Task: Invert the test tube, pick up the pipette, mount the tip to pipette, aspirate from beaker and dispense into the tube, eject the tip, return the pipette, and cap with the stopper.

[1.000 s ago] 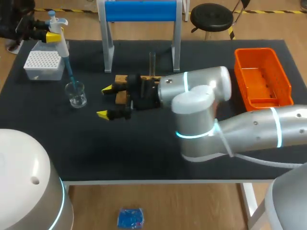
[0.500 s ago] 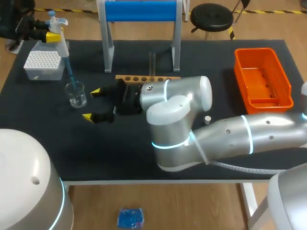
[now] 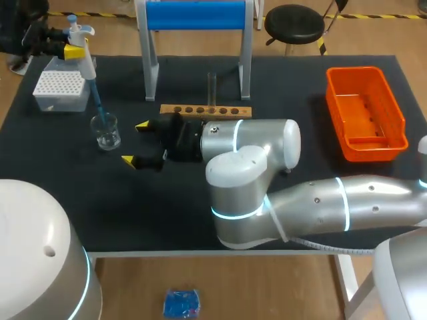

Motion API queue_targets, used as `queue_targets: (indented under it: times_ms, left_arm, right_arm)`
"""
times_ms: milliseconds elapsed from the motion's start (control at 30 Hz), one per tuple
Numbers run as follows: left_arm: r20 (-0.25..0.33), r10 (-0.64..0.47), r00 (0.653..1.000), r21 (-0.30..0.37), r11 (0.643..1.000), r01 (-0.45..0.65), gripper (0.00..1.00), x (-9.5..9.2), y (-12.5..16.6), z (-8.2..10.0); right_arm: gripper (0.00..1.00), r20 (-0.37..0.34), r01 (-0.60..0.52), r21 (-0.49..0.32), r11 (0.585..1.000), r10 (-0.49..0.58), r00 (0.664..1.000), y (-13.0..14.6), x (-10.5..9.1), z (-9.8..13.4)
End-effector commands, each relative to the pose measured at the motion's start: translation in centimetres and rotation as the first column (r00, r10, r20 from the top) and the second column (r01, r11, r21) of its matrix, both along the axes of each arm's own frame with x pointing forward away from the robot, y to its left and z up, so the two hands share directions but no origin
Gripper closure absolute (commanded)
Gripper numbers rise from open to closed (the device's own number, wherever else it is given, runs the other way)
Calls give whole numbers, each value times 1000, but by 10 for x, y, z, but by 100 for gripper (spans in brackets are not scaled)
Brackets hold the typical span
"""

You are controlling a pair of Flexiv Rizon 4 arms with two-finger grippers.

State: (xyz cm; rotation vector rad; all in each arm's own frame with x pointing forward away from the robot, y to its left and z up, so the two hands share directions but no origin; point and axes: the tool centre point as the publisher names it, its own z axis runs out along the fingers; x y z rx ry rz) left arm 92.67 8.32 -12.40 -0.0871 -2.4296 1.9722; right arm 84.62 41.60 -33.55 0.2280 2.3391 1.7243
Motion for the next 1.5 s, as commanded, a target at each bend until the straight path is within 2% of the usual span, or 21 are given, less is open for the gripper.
queue_targets:
  times_ms: [33,300,367,1267,1333,1500]
  left_arm:
    - [1,-2,1000,0,1000,2,100,1,0,0]
    - [1,-2,1000,0,1000,2,100,1,0,0]
    - [1,-2,1000,0,1000,2,100,1,0,0]
    - [1,-2,1000,0,1000,2,100,1,0,0]
    - [10,-4,1000,26,1000,3,100,3,1,-3]
    - [11,4,1000,20,1000,-4,100,6,4,-9]
  right_arm:
    - [0,2,-4,9,1000,4,1000,-10,2,1]
    - [0,8,5,12,1000,-5,1000,-18,7,2]
    - [0,2,-9,40,999,9,1000,-19,7,3]
    - [0,2,-9,40,999,9,1000,-19,7,3]
    - [0,2,-9,40,999,9,1000,-19,7,3]
    - [0,2,-9,40,999,9,1000,-19,7,3]
